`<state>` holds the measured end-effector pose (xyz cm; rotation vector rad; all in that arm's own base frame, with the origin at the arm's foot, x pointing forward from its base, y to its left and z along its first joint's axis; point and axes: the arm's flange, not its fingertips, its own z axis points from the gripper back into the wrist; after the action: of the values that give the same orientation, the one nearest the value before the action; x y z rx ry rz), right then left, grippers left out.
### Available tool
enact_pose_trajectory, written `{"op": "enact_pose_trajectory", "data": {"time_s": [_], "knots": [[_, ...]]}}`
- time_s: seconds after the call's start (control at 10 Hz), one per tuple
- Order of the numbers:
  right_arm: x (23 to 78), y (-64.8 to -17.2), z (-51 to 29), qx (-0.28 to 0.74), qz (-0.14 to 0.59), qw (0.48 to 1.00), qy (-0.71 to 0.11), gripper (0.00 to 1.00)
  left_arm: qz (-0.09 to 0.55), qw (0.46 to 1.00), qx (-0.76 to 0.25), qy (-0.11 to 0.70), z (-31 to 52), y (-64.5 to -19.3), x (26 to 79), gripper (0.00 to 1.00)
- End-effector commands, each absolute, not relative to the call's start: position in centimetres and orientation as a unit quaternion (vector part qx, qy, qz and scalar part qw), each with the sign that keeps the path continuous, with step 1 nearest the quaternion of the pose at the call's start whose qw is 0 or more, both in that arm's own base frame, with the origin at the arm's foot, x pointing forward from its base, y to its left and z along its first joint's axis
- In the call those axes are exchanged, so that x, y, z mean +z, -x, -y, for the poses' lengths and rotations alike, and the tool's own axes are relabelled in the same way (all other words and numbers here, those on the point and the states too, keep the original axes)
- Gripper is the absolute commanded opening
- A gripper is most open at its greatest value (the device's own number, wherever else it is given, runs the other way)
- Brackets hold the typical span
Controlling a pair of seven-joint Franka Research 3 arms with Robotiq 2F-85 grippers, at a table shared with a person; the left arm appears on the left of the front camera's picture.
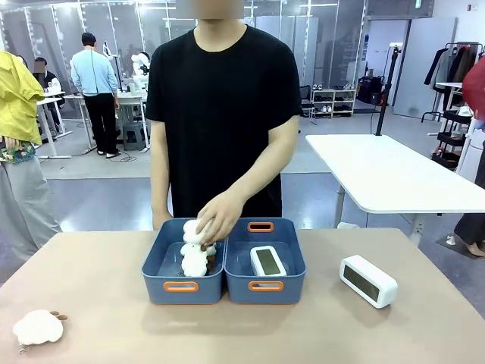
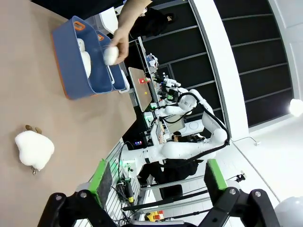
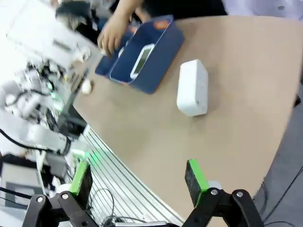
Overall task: Sort the digital clocks into the basket.
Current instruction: Pick up the Digital clock from the table and place it into the empty Plastic storage basket.
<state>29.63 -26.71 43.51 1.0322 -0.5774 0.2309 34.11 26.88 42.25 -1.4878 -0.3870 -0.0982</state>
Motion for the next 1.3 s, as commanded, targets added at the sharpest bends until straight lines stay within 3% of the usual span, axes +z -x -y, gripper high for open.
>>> {"op": "enact_pose_trajectory", "data": {"time_s": [0.0,0.3,0.7,1.2], "knots": [[44.1,-29.5,28.3,0.078,0.308,0.819,-0.478,1.00,0.173,0.716,-0.053,0.674,-26.9,-33.8,42.5,1.00],[45.1,-32.4,24.1,0.120,0.301,0.850,-0.414,1.00,0.173,0.716,-0.053,0.674,-26.9,-33.8,42.5,1.00],[47.3,-38.9,12.0,0.204,0.270,0.926,-0.165,1.00,0.173,0.716,-0.053,0.674,-26.9,-33.8,42.5,1.00],[43.0,-44.2,2.3,0.295,0.162,0.935,-0.115,1.00,0.173,0.716,-0.053,0.674,-26.9,-33.8,42.5,1.00]]}}
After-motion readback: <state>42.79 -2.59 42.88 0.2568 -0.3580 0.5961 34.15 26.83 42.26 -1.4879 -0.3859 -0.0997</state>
